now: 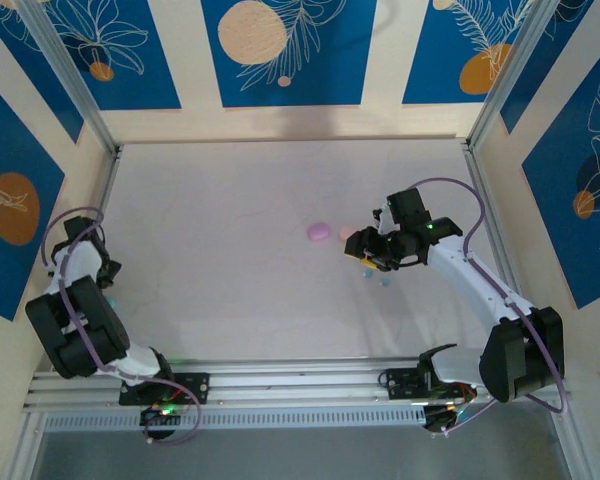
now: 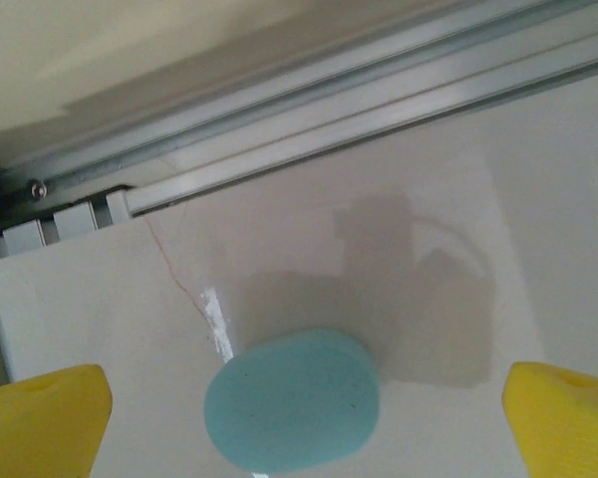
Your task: Insert wireless bluetooth earbuds into charging case
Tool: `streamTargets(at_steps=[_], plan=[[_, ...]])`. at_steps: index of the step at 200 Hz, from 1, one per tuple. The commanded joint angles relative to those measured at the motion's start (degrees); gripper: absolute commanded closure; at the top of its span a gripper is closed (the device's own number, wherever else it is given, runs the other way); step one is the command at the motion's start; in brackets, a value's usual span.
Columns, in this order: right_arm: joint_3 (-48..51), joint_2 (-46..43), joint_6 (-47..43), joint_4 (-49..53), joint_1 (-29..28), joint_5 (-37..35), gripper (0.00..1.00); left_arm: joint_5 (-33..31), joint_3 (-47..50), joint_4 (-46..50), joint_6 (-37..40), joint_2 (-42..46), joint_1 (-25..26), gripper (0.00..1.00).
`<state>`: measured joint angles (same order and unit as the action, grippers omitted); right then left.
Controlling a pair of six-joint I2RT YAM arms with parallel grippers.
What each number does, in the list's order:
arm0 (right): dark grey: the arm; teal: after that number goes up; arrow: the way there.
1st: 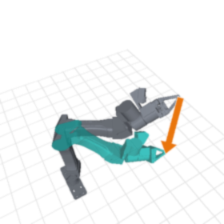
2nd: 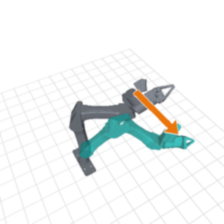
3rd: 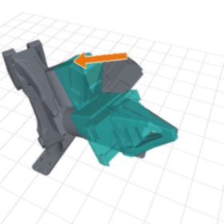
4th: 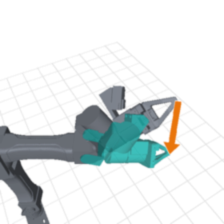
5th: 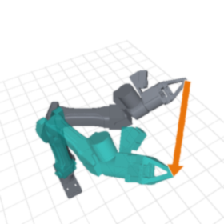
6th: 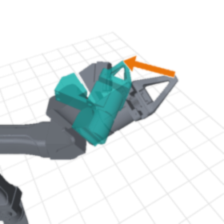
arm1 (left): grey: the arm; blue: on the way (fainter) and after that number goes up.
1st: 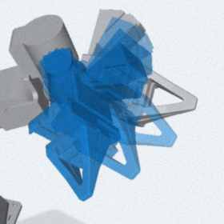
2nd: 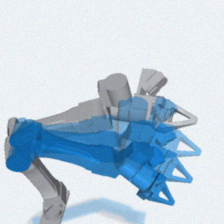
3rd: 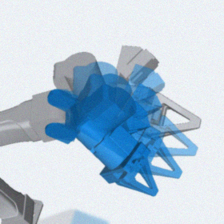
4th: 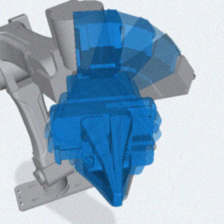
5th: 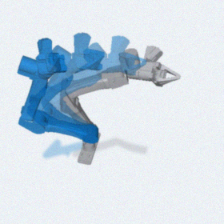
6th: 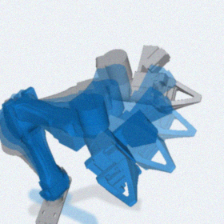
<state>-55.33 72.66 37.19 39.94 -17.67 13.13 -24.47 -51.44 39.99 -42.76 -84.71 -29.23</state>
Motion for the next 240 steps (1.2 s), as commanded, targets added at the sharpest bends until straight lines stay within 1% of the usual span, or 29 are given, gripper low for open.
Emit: streamTargets(at_steps=[1, 30, 61, 96, 134, 143, 167, 210, 229, 240], plan=[[0.2, -0.3, -1.3, 0.7, 0.0, 1.9, 0.46, 1.6, -2.7, 3.2, 1.1, -2.5, -0.5, 0.00], [0.9, -0.6, -1.5, 0.4, 0.0, 2.4, 0.46, 1.0, -3.9, 4.4, 1.2, -4.8, -1.5, 0.00], [1.7, -1.3, -1.5, 0.2, 0.1, 2.7, 0.46, 4.6, -3.2, 2.4, 1.8, -7.0, -2.8, 0.00], [2.7, -2.2, -1.4, -0.5, 0.1, 3.2, 0.46, 6.3, -3.2, 0.8, 2.9, -8.1, -2.9, 0.00], [3.8, -3.5, -1.3, -0.7, 0.3, 3.6, 0.46, 11.4, -2.2, -2.4, 4.1, -9.7, -3.9, 0.06], [4.0, -3.8, -1.2, -0.7, 0.2, 3.7, 0.46, 12.3, -2.4, -2.2, 4.1, -10.6, -4.0, 0.08], [4.9, -4.7, -1.2, -1.0, 0.3, 3.8, 0.46, 13.7, -3.3, -0.6, 4.0, -12.2, -4.0, 0.09], [6.3, -5.6, -0.9, -1.4, 0.5, 4.1, 0.46, 13.8, -2.7, 2.7, 1.6, -10.0, -4.0, 0.11], [6.6, -5.7, -0.9, -1.5, 0.6, 4.0, 0.46, 15.0, -0.9, 3.5, 0.0, -8.4, -4.0, 0.11], [6.5, -5.7, -0.8, -1.4, 0.5, 4.0, 0.46, 14.6, -0.2, 4.3, -1.0, -7.5, -4.0, 0.10]])
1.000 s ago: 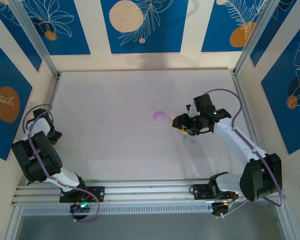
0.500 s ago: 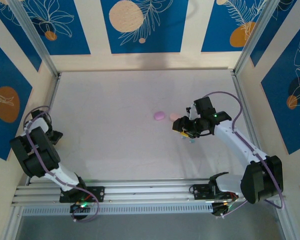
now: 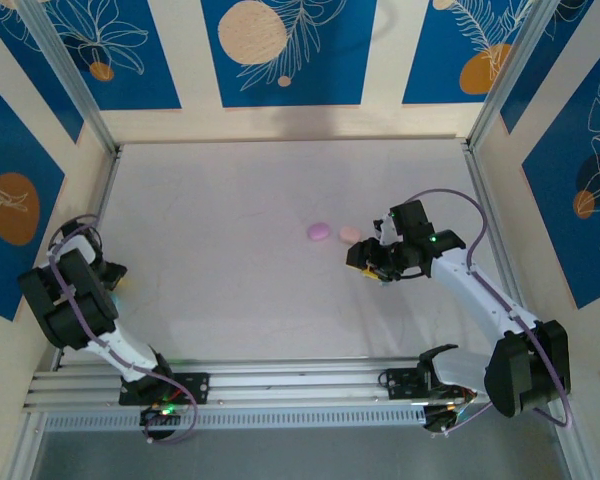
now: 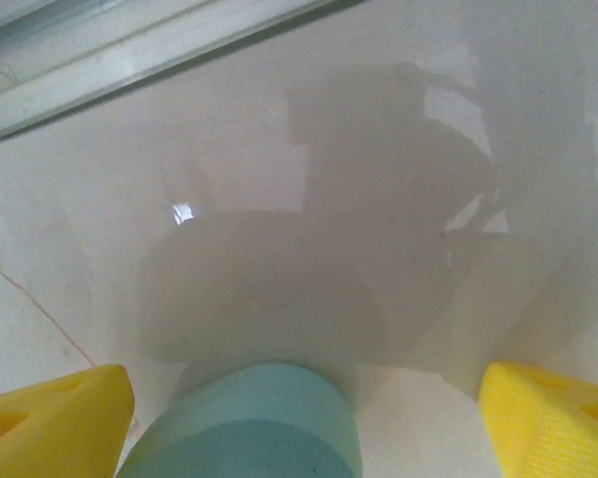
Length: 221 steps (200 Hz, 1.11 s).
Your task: Insert wireless bluetooth earbuds into charging case
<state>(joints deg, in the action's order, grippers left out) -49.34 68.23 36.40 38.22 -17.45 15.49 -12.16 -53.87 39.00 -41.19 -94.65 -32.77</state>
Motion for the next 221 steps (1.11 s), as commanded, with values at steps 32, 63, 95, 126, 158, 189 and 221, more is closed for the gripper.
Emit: streamTargets(at_steps=[32, 63, 95, 126, 158, 189, 221], plan=[[0.6, -1.1, 0.1, 0.0, 0.4, 1.8, 0.46, 3.1, 3.6, 6.2, -3.5, 5.4, -0.4, 0.11], [0.2, -0.5, 0.0, 0.0, 0.3, 1.9, 0.46, 1.2, 4.4, 4.4, -3.4, 6.7, -0.4, 0.19], [0.4, -0.7, 0.0, 0.2, 0.3, 1.8, 0.46, 2.2, 3.2, 2.3, -1.4, 5.4, -0.5, 0.14], [0.8, -0.8, 0.1, 0.1, 0.4, 2.0, 0.46, -1.8, 1.0, 3.2, 0.7, 4.7, -0.5, 0.00], [1.2, -0.7, 0.2, -0.2, 0.4, 2.1, 0.46, -3.4, 0.1, 3.5, 1.5, 2.7, -0.5, 0.05], [1.5, -1.0, 0.2, -0.2, 0.3, 2.1, 0.46, -1.1, 0.3, 2.6, 1.7, 0.7, -0.5, 0.17], [1.6, -1.1, 0.1, -0.2, 0.4, 2.2, 0.46, 1.2, 1.2, 2.0, 0.9, 0.2, -0.5, 0.21]])
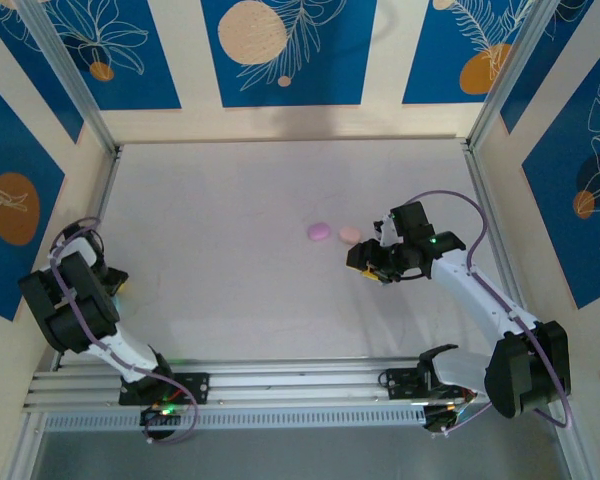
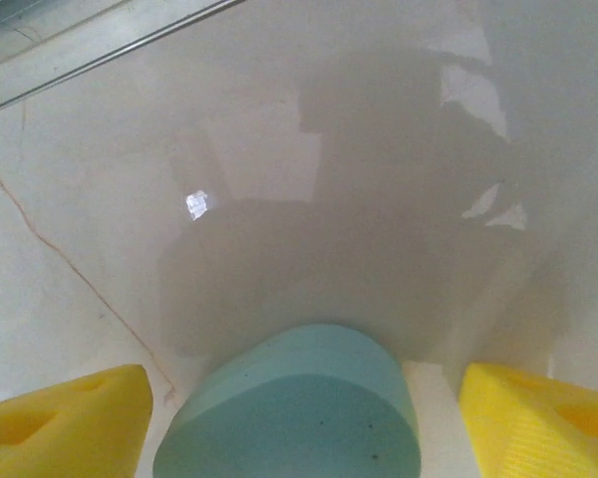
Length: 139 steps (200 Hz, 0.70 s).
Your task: Insert wireless bluetooth earbuds into charging case
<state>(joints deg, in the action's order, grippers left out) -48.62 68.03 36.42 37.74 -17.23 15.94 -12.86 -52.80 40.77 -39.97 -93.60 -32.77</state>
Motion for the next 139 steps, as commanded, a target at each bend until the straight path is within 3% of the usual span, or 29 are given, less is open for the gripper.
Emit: streamTargets(at_steps=[1, 33, 94, 116, 139], plan=[[0.9, -0.9, 0.1, 0.3, 0.2, 1.7, 0.46, 2.0, 0.2, 0.3, -0.5, -0.8, -0.5, 0.21], [1.4, -1.2, 0.2, 0.1, 0.1, 1.6, 0.46, 3.2, 1.2, 0.4, -1.8, 0.4, -0.5, 0.32], [2.0, -1.8, 0.5, -0.1, 0.2, 1.5, 0.46, 6.9, 4.5, -1.4, -4.4, 4.7, -0.5, 0.34], [2.0, -1.8, 0.6, -0.1, 0.2, 1.3, 0.46, 7.8, 5.8, -2.9, -4.7, 6.4, -0.5, 0.42], [2.1, -2.0, 0.6, 0.0, 0.1, 1.5, 0.46, 7.7, 6.2, -3.6, -4.6, 6.3, -0.5, 0.43]])
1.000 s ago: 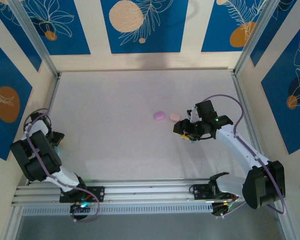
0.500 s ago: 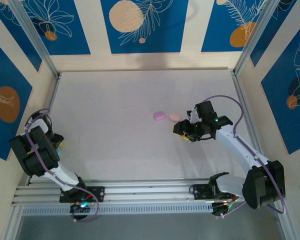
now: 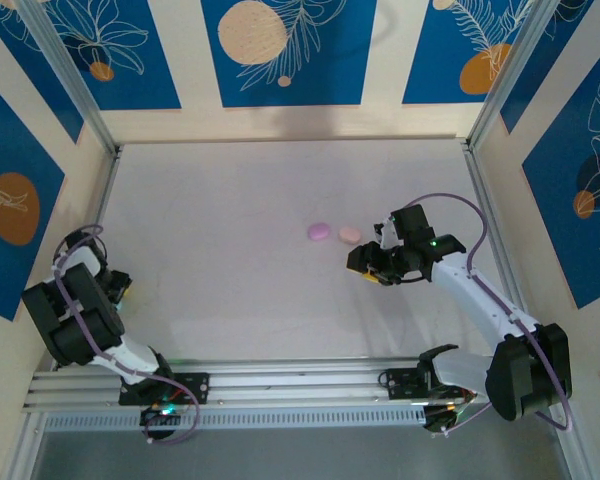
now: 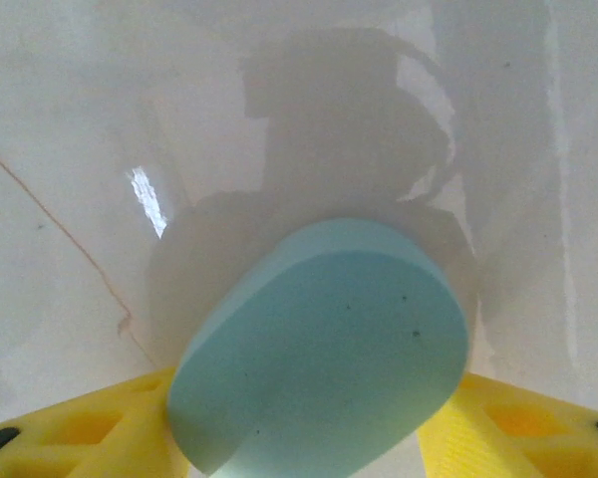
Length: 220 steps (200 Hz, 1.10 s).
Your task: Insert wireless bluetooth earbuds into charging case
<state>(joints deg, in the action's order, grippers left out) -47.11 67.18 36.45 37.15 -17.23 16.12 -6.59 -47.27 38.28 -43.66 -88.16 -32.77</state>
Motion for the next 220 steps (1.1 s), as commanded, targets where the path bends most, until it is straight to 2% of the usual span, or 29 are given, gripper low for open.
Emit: streamTargets(at_steps=[1, 19, 39, 61, 75, 83, 105, 121, 159, 183, 220], plan=[[0.5, -1.1, 0.6, 0.6, 0.1, 1.2, 0.46, 1.5, 0.6, -1.1, -0.9, 0.8, -0.5, 0.43], [0.7, -1.4, 0.6, 0.6, 0.1, 1.2, 0.46, 1.8, 0.1, -1.1, -0.4, -0.2, -0.5, 0.41], [0.7, -1.5, 0.6, 0.7, 0.1, 1.1, 0.46, 2.1, -0.3, -1.6, 0.0, -1.1, -0.5, 0.28], [0.9, -1.5, 0.6, 0.7, 0.1, 1.2, 0.46, 2.1, -1.2, -1.8, 0.8, -1.7, -0.5, 0.21], [1.0, -1.5, 0.7, 0.7, 0.1, 1.2, 0.46, 0.5, -2.4, -0.9, 1.8, -2.0, -0.5, 0.11], [1.0, -1.5, 0.7, 0.6, 0.1, 1.2, 0.46, -1.0, -3.3, 0.1, 2.2, -2.2, -0.5, 0.10], [1.0, -1.6, 0.9, 0.6, 0.0, 1.3, 0.46, -4.3, -5.9, 2.3, 4.7, -2.8, -0.5, 0.10], [0.9, -1.6, 0.9, 0.7, 0.1, 1.3, 0.46, -5.4, -7.6, 3.8, 5.7, -4.2, -0.5, 0.15], [0.8, -1.6, 0.8, 0.7, 0.1, 1.3, 0.46, -3.2, -9.9, 5.6, 7.1, -9.7, -0.5, 0.22], [1.0, -1.5, 0.8, 0.7, 0.2, 1.2, 0.46, -2.5, -8.8, 4.5, 6.8, -9.4, -0.5, 0.23], [1.3, -1.4, 0.9, 0.4, 0.2, 1.3, 0.46, -0.4, -7.7, 3.3, 6.2, -9.0, -0.5, 0.32]])
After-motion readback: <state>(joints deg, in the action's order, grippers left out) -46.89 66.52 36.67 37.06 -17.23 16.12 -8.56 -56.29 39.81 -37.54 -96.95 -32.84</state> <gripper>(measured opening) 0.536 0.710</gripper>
